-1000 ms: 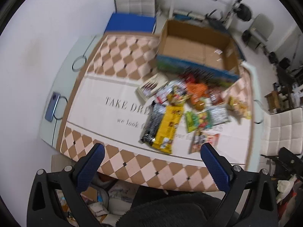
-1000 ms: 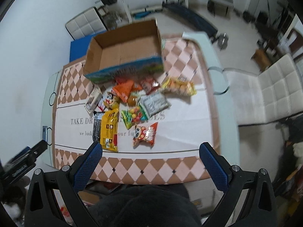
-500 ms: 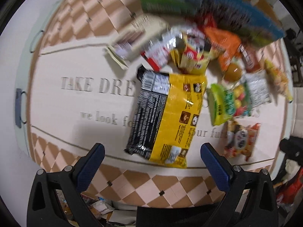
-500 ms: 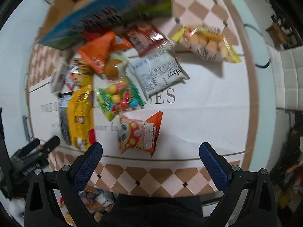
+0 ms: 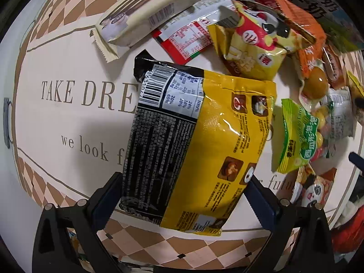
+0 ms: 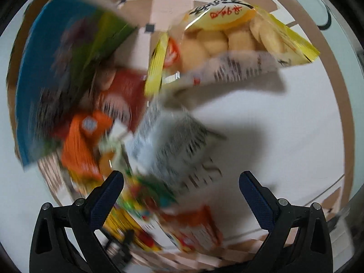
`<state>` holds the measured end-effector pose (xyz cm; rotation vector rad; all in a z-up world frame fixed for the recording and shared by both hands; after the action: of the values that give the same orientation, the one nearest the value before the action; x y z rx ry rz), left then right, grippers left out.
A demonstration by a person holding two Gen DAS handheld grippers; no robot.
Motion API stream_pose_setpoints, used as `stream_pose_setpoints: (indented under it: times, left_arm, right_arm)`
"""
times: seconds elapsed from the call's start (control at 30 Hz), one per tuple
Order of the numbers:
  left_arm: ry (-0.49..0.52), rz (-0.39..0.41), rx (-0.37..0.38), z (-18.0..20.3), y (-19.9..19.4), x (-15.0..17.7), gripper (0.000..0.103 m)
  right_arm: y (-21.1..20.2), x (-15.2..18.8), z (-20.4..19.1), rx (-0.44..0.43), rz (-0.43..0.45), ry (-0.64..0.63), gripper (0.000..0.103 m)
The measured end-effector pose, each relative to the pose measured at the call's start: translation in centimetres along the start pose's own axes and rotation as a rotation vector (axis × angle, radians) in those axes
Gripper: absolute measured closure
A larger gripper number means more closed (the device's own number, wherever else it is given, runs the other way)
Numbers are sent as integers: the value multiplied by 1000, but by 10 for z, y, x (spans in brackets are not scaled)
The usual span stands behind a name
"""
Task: Organize snacks
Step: 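Grasp the yellow-black bag with left tool while right tool grasps white-silver bag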
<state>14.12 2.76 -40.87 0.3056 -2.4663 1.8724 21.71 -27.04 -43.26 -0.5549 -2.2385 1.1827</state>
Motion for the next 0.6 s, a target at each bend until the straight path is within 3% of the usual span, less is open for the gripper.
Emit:
stream_pose_setpoints:
  times: [0.17,0.27,0.4,0.6]
  left_arm:
    - [-16,1,-18,1,1,-2,0]
    - [-19,-3,-21,2,2,-5,0]
    - [-18,-10,-15,1,2,-4,0]
    - [-7,-32,-4,0,9,-8,0]
  right_arm:
    - [18,-20,-9,64,38,54,9]
    - [26,-24,-15,161,24,24,18]
    - [23,-18,-23,213,-23,-106,23]
    - [15,12,-13,360,-188,-387,26]
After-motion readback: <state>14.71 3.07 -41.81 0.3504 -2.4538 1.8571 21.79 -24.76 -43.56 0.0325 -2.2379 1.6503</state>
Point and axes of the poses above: each gripper's, at about its wrist camera, not at the fingertips, and y roughly the way its jaws point, z to its right, x to its underside, the point moved 2 cm from there along y, roughly the way its jaws point, and after that the axes turned 14 degrees about -x, right-handed, at the moved point
